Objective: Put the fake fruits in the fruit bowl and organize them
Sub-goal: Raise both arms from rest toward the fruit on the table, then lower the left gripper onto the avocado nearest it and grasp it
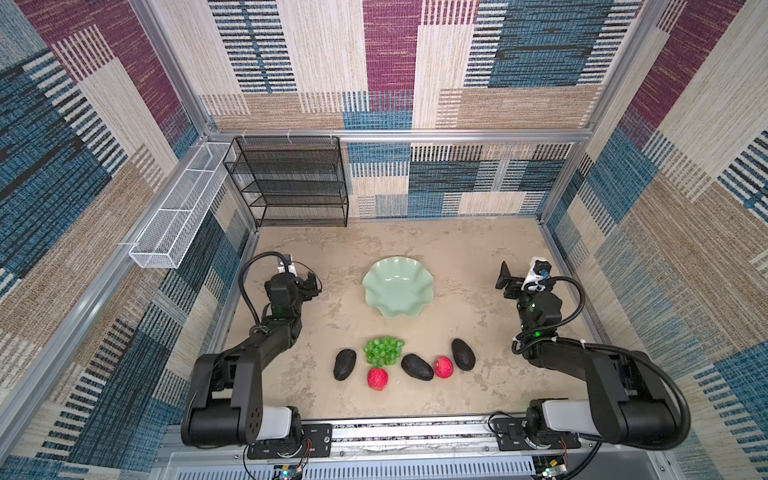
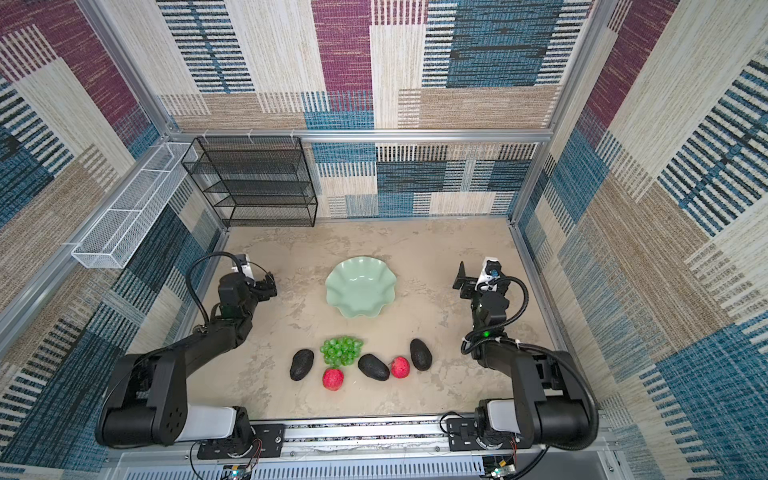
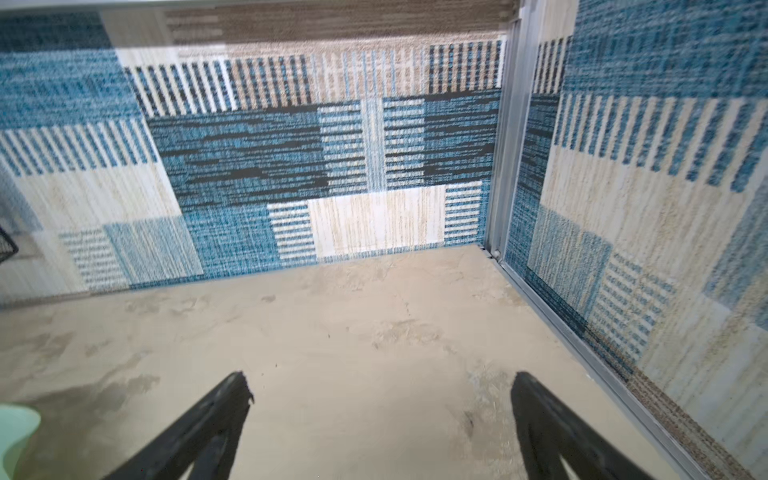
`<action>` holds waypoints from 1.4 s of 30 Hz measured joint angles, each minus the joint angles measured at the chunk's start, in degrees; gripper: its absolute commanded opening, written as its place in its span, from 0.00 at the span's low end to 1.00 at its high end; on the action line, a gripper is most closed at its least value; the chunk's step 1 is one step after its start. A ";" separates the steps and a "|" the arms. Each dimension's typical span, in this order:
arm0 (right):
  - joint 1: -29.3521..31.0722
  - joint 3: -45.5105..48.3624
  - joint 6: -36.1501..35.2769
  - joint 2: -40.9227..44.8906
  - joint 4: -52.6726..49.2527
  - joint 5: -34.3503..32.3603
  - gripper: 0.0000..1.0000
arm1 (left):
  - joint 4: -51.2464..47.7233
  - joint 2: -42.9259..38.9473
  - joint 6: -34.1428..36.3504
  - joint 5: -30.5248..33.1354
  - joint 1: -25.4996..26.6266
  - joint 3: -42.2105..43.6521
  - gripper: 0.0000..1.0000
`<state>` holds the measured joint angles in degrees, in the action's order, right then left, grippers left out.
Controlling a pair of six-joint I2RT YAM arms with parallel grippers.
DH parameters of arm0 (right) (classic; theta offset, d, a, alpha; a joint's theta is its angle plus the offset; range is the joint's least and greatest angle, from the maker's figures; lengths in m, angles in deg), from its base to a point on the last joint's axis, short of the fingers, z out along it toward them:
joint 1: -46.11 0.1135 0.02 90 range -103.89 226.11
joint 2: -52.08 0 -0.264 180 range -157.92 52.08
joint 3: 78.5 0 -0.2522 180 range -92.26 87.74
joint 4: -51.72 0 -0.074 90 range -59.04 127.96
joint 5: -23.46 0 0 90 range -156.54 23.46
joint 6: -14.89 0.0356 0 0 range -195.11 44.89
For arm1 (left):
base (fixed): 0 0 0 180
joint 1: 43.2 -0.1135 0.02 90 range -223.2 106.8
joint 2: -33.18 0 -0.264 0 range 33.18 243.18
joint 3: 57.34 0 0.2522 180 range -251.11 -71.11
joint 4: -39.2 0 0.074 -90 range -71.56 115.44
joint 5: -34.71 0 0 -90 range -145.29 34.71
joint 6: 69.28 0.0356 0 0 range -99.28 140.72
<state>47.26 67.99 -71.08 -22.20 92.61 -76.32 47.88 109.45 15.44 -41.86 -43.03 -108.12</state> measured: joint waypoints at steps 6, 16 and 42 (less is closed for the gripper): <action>-0.04 -4.22 10.38 9.01 -18.58 6.84 1.00 | -27.54 -12.15 -9.57 -3.89 -0.04 -11.65 0.84; 0.11 -1.81 14.08 24.11 -36.72 13.16 1.00 | -62.97 -19.98 -20.59 -11.74 9.46 -12.37 0.80; 0.11 -0.59 14.12 21.79 -41.22 15.76 1.00 | -62.88 -8.41 -35.67 -10.95 29.38 0.55 0.78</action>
<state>47.37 67.40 -56.96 -0.41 51.39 -60.56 -15.00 101.03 -20.23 -52.81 -13.66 -107.57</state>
